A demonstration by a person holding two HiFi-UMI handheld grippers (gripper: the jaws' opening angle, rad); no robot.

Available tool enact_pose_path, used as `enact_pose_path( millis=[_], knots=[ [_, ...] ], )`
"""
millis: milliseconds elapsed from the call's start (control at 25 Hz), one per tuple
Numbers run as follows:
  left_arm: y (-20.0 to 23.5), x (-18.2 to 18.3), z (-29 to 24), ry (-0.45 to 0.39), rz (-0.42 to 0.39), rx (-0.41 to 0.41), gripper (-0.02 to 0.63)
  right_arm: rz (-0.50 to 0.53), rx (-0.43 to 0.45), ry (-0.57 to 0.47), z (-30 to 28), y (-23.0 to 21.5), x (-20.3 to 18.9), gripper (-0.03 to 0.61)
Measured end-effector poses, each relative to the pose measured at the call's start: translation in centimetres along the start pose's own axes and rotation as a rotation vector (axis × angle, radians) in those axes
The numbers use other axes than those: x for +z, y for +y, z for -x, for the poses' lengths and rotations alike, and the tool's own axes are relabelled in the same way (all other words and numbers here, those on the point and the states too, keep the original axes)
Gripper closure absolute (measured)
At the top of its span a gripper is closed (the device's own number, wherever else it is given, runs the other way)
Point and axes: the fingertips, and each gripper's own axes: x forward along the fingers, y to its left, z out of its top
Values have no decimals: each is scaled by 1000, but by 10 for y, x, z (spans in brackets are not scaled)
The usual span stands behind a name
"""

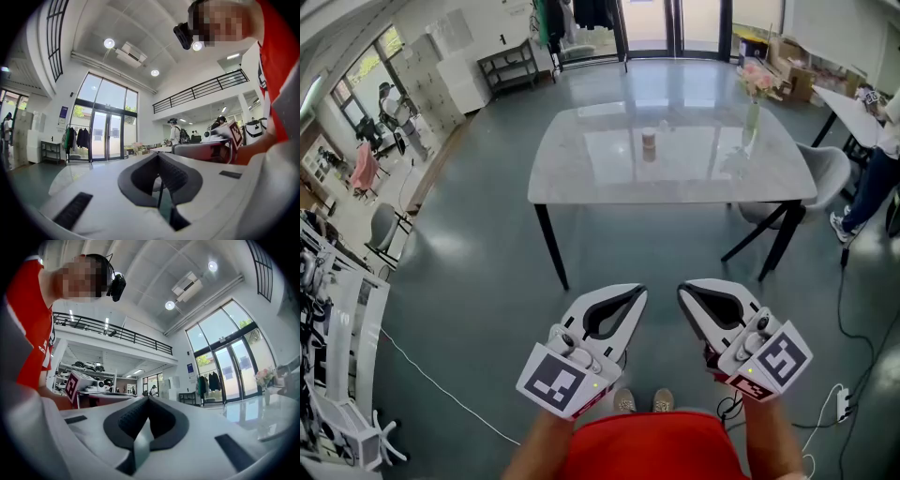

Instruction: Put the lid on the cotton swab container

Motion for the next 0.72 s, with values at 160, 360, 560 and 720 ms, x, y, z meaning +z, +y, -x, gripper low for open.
enact_pose_path(
  millis=[160,360,560,720],
  knots=[
    [2,0,-5,1,5,13,592,-55,16,-27,3,-7,4,571],
    [8,-5,-19,33,42,41,592,-71,7,-34,9,-30,5,569],
    [20,-6,-39,-18,22,90,592,-74,23,-29,16,-53,-2,569],
    [31,-7,-54,-24,17,115,592,-75,35,-19,16,-76,-8,569]
  ],
)
